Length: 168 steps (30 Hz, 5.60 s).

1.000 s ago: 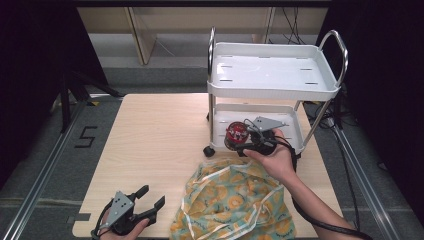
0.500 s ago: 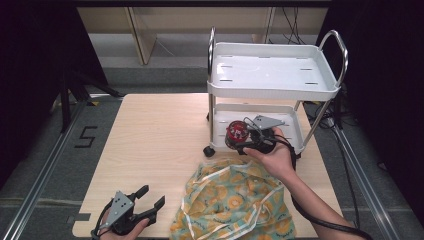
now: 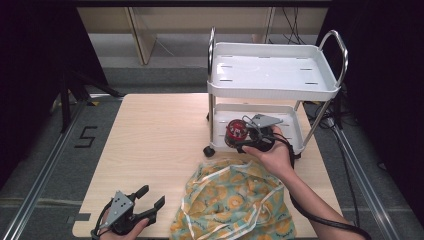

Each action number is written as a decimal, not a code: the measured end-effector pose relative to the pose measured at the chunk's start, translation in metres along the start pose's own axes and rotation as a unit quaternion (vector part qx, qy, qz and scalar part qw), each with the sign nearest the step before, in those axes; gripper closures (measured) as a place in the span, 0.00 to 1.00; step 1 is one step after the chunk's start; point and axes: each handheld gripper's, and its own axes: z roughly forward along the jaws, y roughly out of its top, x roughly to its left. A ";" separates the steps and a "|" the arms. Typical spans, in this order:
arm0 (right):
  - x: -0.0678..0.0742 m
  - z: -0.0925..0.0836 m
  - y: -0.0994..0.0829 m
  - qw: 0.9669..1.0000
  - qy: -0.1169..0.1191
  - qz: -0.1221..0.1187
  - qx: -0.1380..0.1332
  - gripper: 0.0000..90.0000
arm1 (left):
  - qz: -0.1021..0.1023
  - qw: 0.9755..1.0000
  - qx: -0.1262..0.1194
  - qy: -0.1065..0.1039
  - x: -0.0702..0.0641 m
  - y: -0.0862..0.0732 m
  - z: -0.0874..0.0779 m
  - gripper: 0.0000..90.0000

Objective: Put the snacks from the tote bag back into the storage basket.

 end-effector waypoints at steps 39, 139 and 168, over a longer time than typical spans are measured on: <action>-0.006 0.019 0.003 1.000 -0.007 -0.009 -0.001 0.29 | 0.000 1.000 0.000 0.003 -0.001 0.000 0.000 0.33; -0.010 0.060 -0.006 0.999 -0.010 0.006 0.039 0.29 | -0.002 1.000 -0.004 -0.006 0.000 0.000 0.000 0.33; -0.008 0.068 -0.013 0.998 -0.009 0.015 0.055 0.29 | 0.001 1.000 0.002 -0.004 0.000 0.000 0.000 0.33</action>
